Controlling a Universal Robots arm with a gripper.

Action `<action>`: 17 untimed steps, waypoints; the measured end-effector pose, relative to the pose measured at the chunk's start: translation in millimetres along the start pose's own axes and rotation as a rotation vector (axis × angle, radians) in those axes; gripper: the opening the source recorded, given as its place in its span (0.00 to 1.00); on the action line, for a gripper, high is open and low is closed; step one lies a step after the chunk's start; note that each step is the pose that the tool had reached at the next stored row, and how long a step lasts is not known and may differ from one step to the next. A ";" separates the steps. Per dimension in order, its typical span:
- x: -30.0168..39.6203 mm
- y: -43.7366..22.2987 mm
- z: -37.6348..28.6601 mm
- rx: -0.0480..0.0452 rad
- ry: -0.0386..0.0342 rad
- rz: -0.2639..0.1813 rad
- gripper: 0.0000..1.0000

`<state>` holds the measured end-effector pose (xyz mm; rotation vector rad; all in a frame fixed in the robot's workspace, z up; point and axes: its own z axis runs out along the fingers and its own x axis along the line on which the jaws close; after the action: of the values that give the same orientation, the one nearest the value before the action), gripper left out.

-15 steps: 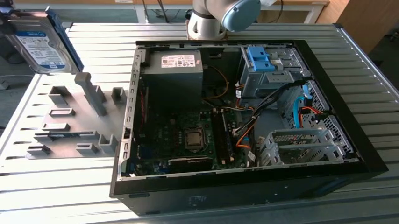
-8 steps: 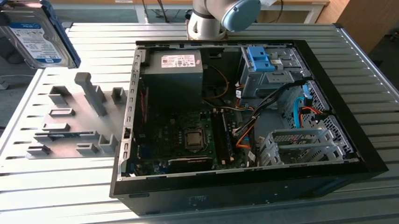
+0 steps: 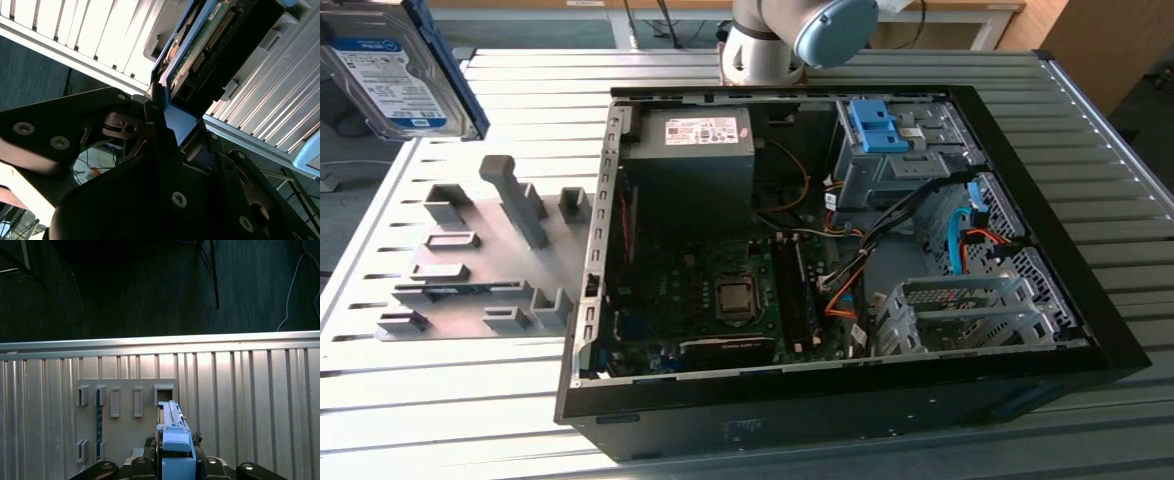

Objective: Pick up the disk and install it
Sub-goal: 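Pick up the disk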

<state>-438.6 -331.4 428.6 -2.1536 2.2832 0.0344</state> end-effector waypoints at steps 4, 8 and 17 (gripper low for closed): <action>0.0 0.0 -0.2 -0.0002 0.0001 0.000 0.36; 0.0 0.0 -0.3 -0.0002 0.0001 0.000 0.36; -0.1 0.0 -3.0 -0.0002 0.0001 0.000 0.36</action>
<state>-438.6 -331.4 431.5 -2.1537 2.2834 0.0345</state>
